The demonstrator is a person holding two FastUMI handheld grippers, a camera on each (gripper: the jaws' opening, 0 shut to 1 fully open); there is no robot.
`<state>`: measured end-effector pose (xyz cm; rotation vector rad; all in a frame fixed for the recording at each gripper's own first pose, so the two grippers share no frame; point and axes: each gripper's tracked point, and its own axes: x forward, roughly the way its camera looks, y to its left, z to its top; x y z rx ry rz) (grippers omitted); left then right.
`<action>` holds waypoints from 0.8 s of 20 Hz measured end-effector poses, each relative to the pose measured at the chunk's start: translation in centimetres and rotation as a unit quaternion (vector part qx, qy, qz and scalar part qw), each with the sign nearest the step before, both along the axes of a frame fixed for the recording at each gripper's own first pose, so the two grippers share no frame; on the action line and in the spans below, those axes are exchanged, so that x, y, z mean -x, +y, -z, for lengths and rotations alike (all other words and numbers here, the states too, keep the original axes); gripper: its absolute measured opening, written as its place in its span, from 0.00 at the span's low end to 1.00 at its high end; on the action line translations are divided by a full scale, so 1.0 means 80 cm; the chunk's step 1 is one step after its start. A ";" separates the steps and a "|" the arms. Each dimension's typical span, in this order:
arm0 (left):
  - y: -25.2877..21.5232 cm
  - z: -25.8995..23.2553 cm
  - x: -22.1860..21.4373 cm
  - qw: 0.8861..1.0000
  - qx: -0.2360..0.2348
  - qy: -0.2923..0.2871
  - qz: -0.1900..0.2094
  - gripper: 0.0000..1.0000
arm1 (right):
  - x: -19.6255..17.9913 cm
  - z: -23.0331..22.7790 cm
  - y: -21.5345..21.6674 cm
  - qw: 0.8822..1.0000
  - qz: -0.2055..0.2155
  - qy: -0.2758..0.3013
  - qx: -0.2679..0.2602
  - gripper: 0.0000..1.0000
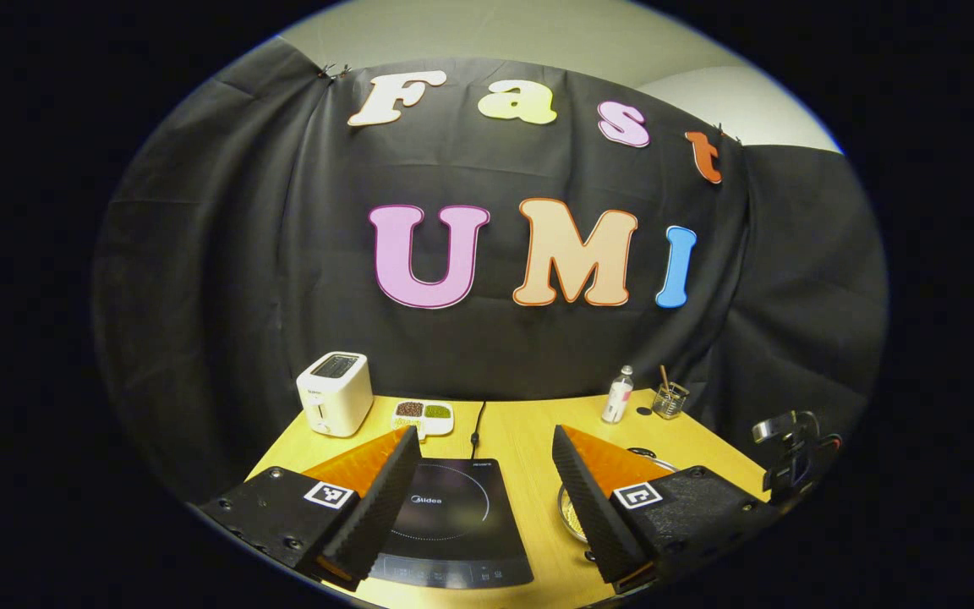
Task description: First push the handle of the pot to place it horizontally, then grasp the pot with both hands and set it on the induction cooktop.
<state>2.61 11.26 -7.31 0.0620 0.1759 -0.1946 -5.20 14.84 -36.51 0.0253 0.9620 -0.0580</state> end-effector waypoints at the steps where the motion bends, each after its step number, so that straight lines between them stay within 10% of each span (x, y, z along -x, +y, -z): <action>1: 0.003 0.003 0.000 1.000 0.002 0.003 0.001 0.93 | 0.001 0.009 0.003 1.000 0.000 0.011 -0.003 0.02; 16: 0.067 0.046 0.006 0.999 0.005 0.046 -0.019 0.96 | -0.034 0.066 0.030 0.996 -0.016 0.076 0.043 0.03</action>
